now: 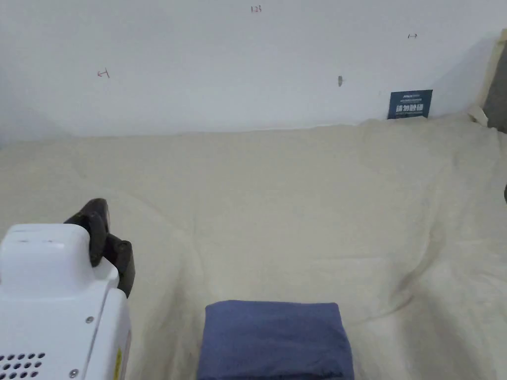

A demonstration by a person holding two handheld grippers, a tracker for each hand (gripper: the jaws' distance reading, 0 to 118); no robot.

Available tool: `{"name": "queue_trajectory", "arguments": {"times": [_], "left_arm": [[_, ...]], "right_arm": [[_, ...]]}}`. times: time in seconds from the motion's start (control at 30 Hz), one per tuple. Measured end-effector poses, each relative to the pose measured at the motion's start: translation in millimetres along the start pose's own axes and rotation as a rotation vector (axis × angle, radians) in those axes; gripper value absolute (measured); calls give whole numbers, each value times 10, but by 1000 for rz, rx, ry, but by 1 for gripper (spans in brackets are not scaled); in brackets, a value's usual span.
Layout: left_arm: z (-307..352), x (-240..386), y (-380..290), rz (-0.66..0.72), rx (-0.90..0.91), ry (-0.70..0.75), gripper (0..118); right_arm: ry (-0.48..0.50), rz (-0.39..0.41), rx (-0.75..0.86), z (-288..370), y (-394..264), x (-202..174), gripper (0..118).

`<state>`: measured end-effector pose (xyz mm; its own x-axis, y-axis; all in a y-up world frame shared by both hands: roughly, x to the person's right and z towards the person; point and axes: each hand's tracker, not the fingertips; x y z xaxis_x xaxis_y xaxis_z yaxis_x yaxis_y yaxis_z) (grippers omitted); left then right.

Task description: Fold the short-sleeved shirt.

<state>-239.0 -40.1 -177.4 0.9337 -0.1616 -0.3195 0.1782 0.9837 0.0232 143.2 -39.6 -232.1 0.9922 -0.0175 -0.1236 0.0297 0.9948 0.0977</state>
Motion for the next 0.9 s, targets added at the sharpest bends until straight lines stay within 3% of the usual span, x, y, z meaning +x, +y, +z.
{"name": "queue_trajectory", "arguments": {"times": [0.07,0.13,0.27,0.63,0.7,0.77,0.87,0.9], "left_arm": [[-39,4,-156,53,-108,18,0],[-17,-7,-237,108,-151,-41,0],[49,47,-267,57,-113,9,0],[38,13,-196,74,-91,11,0],[45,-55,-151,64,-83,-13,0],[7,-148,-123,58,-120,-72,0],[-160,-277,-196,89,-328,-203,0],[-226,-327,-259,120,-412,-253,0]], "right_arm": [[-17,-2,-150,-82,-192,17,0],[-14,-18,-124,6,-304,24,0],[-21,53,-120,14,-318,-29,0],[-14,-16,-91,-16,-177,-6,0],[65,16,-85,-101,-55,-78,0],[253,47,-169,-281,60,-212,0],[531,182,-599,-802,12,-604,0],[582,214,-759,-978,-119,-751,0]]}}
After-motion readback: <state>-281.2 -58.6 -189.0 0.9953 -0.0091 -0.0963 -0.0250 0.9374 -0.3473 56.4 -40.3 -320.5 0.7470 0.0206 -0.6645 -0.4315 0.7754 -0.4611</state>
